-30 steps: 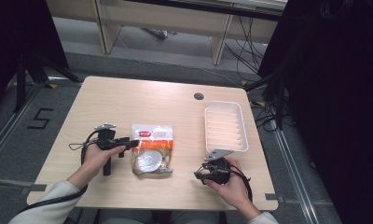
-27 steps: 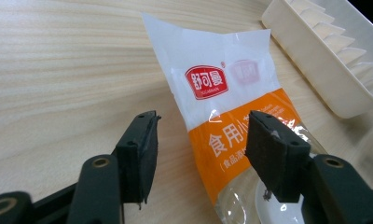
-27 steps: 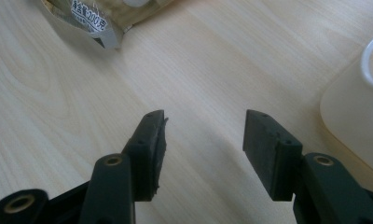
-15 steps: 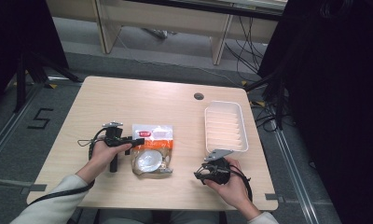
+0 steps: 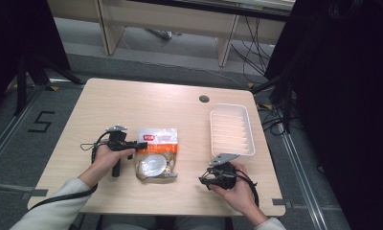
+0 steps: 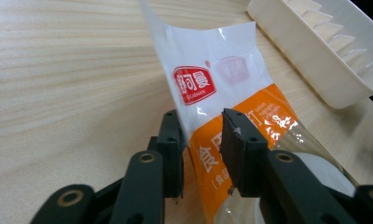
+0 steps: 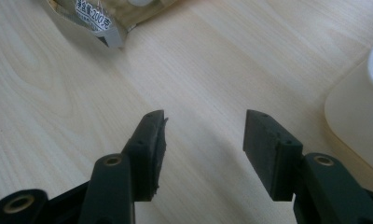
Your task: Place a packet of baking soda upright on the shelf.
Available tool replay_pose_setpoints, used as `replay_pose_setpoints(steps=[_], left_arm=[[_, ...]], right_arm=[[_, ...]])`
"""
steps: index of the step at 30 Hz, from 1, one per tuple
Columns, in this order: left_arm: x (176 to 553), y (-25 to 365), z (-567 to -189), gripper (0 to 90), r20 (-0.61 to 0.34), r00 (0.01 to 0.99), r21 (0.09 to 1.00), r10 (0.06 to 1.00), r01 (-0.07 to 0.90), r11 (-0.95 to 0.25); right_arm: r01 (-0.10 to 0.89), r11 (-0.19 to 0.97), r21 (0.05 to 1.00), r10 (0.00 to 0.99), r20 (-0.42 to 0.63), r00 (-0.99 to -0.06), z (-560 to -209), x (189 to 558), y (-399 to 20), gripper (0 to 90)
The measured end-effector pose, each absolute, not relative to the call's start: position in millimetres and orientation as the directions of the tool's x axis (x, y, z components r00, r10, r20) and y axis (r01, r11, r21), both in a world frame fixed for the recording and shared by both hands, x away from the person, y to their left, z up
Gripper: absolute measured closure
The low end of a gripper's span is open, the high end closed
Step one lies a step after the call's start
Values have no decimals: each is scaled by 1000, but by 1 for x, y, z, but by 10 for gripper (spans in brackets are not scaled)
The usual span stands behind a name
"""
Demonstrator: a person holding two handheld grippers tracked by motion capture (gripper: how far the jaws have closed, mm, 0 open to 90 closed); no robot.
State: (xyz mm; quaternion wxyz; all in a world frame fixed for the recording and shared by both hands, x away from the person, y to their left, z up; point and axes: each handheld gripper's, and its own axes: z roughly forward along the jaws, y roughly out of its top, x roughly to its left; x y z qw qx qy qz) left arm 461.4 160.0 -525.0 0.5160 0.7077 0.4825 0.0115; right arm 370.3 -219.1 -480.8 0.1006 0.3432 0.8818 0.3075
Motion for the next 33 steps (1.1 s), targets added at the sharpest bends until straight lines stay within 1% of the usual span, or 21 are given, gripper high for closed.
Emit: replay_pose_setpoints(steps=[2,3,4,5,6,7,12,13,15,18,19,22,23,24,26,27,29,30,33], left_arm=[[460,160,-524,745,-485,548,746,681,666,-4],[460,159,-524,803,-480,559,753,676,658,-9],[459,159,-524,803,-481,571,757,666,654,-14],[459,160,-524,863,-477,578,759,662,651,-22],[458,160,-523,877,-480,580,759,658,651,-21],[458,160,-523,882,-479,587,762,652,648,-24],[456,161,-519,888,-484,596,767,640,641,-17],[456,161,-518,889,-485,598,769,639,639,-14],[454,162,-515,889,-492,600,771,631,637,-5],[450,162,-509,890,-501,618,783,607,622,12],[446,162,-504,891,-503,627,790,595,613,21],[441,163,-500,891,-514,626,789,586,614,36],[438,164,-498,891,-519,626,788,583,614,43],[435,164,-495,891,-521,630,791,577,610,48],[430,164,-492,892,-520,637,796,569,603,52],[428,164,-490,892,-517,643,801,565,597,54],[422,164,-486,891,-510,661,811,551,582,53],[416,164,-482,892,-509,675,818,534,573,56],[409,164,-479,892,-508,683,823,525,565,61]], right_arm=[[543,577,611,667,32,-744,-481,370,-219,494],[543,576,611,667,33,-744,-481,370,-219,493],[543,576,611,667,33,-744,-481,370,-219,493],[553,555,621,676,51,-736,-481,370,-218,492],[553,553,623,675,54,-736,-482,370,-218,492],[538,569,622,669,30,-743,-483,371,-219,491],[545,574,611,668,35,-743,-481,370,-219,491],[552,547,630,677,55,-734,-483,370,-218,491],[537,561,629,673,30,-739,-483,371,-219,491],[537,561,630,674,30,-738,-483,371,-219,490],[543,574,613,667,35,-744,-480,371,-220,490],[556,560,614,677,47,-734,-480,370,-219,486],[531,550,645,677,27,-735,-482,371,-219,484],[534,557,636,675,29,-738,-481,371,-220,479],[526,549,650,676,25,-736,-480,371,-219,470],[536,570,623,666,33,-746,-475,371,-220,469],[522,551,651,673,23,-739,-477,370,-217,466],[524,577,627,659,22,-752,-473,369,-216,462],[510,564,649,661,16,-750,-472,370,-214,459]])
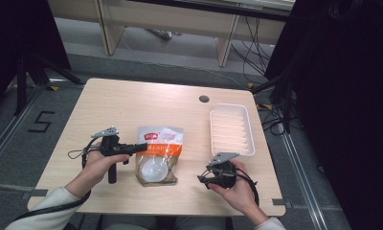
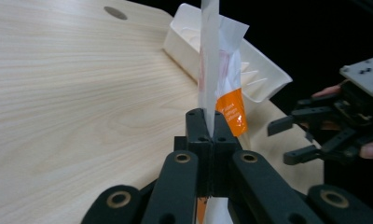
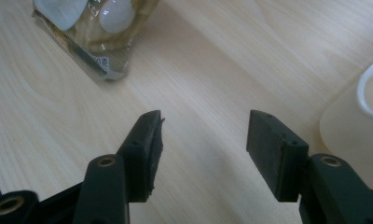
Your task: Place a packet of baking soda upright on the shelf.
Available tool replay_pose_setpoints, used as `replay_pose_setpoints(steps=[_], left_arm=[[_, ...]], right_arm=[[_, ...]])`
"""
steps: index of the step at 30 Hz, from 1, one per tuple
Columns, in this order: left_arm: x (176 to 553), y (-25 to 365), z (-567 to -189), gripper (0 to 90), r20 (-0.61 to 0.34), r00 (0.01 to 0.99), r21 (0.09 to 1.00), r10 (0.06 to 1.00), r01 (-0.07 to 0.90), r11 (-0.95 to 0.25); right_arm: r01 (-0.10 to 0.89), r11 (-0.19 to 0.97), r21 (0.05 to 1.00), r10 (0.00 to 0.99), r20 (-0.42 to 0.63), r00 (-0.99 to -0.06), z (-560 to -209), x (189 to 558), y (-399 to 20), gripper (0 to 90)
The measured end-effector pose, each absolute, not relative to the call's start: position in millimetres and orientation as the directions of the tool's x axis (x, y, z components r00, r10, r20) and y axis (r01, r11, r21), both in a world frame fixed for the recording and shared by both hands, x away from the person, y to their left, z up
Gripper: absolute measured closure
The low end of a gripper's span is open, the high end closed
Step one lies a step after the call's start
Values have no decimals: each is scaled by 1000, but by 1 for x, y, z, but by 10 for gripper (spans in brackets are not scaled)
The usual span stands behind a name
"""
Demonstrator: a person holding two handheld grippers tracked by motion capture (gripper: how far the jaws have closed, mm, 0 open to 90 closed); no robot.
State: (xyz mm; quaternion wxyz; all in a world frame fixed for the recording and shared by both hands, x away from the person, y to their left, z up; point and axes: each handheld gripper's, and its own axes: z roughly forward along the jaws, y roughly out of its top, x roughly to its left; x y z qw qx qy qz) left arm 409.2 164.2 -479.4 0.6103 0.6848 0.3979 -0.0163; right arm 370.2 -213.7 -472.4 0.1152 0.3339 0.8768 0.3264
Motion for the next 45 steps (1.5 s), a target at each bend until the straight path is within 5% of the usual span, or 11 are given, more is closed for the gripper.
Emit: replay_pose_setpoints(steps=[13,30,45], left_arm=[[376,166,-466,892,-458,753,865,473,500,42],[372,162,-463,891,-443,768,874,462,486,29],[371,159,-461,891,-415,793,888,446,460,7]], right_arm=[[444,565,696,631,-18,-776,-439,386,-196,432],[331,664,670,459,-15,-888,-388,425,-142,425],[202,826,526,246,-13,-969,-374,441,-113,647]])
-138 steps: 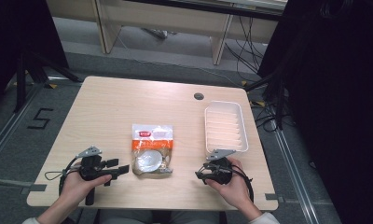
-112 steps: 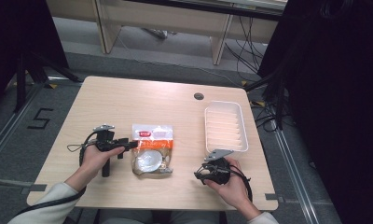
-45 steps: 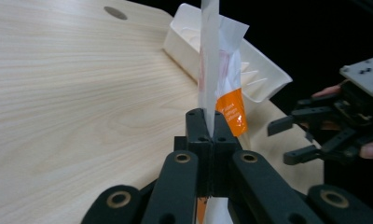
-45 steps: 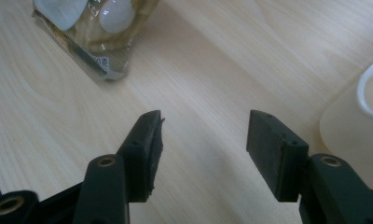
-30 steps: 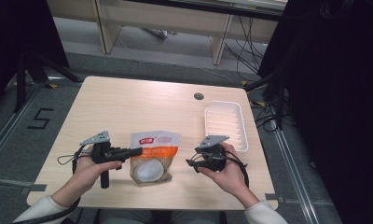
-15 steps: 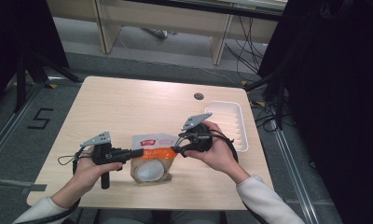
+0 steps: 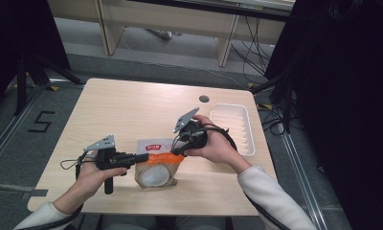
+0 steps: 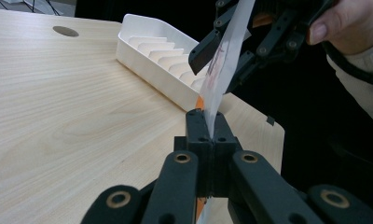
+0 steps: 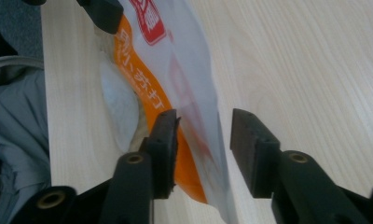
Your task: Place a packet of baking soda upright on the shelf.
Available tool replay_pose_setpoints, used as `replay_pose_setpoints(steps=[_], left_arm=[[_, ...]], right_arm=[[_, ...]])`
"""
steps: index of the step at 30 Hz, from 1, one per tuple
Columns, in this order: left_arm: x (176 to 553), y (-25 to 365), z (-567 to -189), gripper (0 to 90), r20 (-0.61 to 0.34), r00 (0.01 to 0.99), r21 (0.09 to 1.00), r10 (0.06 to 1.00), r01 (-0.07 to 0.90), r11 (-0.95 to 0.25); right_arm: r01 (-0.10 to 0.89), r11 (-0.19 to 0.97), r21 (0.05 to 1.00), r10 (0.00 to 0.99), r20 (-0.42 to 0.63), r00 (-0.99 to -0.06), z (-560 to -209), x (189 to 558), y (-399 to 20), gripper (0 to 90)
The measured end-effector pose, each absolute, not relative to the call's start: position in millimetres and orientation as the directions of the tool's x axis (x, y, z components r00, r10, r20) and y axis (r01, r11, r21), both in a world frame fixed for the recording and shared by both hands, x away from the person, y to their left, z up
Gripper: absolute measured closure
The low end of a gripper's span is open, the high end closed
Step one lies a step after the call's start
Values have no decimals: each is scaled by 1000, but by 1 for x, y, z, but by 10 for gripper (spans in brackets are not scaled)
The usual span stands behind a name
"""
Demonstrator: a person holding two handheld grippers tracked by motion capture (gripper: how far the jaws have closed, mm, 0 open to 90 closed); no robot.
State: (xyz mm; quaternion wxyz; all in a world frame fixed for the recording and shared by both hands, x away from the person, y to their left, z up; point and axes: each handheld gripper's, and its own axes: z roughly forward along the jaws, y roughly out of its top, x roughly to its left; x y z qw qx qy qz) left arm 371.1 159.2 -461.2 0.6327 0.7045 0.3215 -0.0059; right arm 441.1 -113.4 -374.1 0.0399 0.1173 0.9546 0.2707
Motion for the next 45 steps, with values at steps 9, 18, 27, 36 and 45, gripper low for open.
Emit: replay_pose_setpoints(steps=[9,18,27,36,45], left_arm=[[371,158,-461,890,-408,795,891,448,454,5],[368,158,-463,680,-352,799,904,488,425,-46],[331,179,-472,304,-242,743,904,624,407,-135],[312,187,-480,315,-243,736,889,632,429,-158],[314,185,-483,318,-224,748,893,624,414,-175]], right_arm=[[185,902,391,196,11,-981,-373,439,-104,885],[162,925,343,162,30,-986,-367,436,-96,900],[197,927,319,181,79,-980,-359,438,-91,900],[140,935,325,131,48,-990,-342,441,-85,900],[146,947,285,144,29,-989,-327,447,-91,900]])
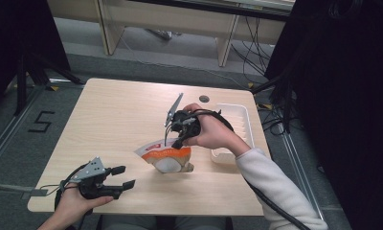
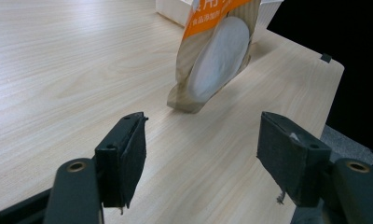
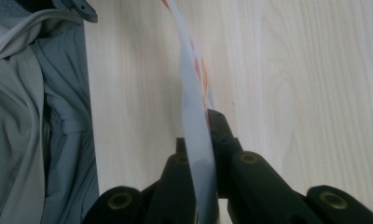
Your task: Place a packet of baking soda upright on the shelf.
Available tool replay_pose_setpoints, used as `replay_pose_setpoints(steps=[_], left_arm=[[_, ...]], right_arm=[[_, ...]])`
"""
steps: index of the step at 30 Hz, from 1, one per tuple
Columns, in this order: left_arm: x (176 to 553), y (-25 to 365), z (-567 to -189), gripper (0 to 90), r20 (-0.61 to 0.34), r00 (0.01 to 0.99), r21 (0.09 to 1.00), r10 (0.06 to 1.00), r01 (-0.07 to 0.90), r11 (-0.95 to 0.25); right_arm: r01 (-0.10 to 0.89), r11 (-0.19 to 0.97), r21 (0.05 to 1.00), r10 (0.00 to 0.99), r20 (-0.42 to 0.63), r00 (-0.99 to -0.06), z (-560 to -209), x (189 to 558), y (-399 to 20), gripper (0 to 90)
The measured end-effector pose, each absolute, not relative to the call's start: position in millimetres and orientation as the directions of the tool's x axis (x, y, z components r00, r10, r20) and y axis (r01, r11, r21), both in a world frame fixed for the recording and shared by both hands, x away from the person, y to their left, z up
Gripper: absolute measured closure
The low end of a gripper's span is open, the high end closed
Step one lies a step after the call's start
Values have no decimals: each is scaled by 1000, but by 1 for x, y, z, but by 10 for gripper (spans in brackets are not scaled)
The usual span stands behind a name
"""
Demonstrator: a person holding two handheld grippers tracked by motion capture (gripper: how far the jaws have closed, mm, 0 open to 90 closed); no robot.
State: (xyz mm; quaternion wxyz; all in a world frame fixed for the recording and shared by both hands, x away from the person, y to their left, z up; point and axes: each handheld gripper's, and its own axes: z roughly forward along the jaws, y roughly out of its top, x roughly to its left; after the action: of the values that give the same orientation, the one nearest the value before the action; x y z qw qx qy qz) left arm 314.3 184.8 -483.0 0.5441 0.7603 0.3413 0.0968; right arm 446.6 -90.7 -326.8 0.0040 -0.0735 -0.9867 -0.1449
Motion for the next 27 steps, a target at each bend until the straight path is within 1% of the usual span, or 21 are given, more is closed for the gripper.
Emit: replay_pose_setpoints(steps=[3,4,5,6,8,10,11,13,14,16,17,18,26,27], left_arm=[[314,184,-484,317,-241,741,887,627,430,-167],[314,184,-484,317,-237,739,887,630,429,-169],[315,184,-484,317,-240,740,888,628,429,-166],[314,184,-484,317,-240,737,888,632,430,-165],[315,184,-484,318,-240,737,888,633,430,-164],[315,184,-484,318,-239,734,889,636,429,-162],[315,184,-484,318,-238,734,889,636,428,-162],[315,184,-484,317,-241,733,888,636,430,-160],[315,184,-484,316,-240,733,889,637,430,-160],[316,185,-484,316,-227,742,893,630,417,-169],[315,185,-484,315,-241,731,889,638,430,-158],[315,185,-484,314,-241,732,889,638,430,-158],[315,185,-485,312,-243,731,888,638,432,-157],[316,185,-485,311,-243,731,888,638,432,-157]], right_arm=[[142,947,289,143,20,-990,-321,448,-94,900],[163,943,290,164,19,-986,-318,447,-95,900],[132,940,313,134,14,-991,-317,450,-96,900],[161,938,306,164,17,-986,-313,449,-97,900],[157,936,316,164,6,-986,-308,450,-100,900],[176,930,324,184,6,-983,-304,450,-103,900],[167,929,331,174,9,-985,-302,451,-103,900],[175,927,332,183,8,-983,-299,451,-105,900],[196,924,327,202,15,-979,-298,451,-106,900],[187,927,324,197,2,-980,-295,454,-110,900],[183,927,326,196,-5,-981,-294,455,-111,900],[201,923,329,214,-3,-977,-291,455,-114,900],[195,921,339,210,-8,-978,-287,462,-122,900],[214,919,332,226,2,-974,-285,462,-124,900]])
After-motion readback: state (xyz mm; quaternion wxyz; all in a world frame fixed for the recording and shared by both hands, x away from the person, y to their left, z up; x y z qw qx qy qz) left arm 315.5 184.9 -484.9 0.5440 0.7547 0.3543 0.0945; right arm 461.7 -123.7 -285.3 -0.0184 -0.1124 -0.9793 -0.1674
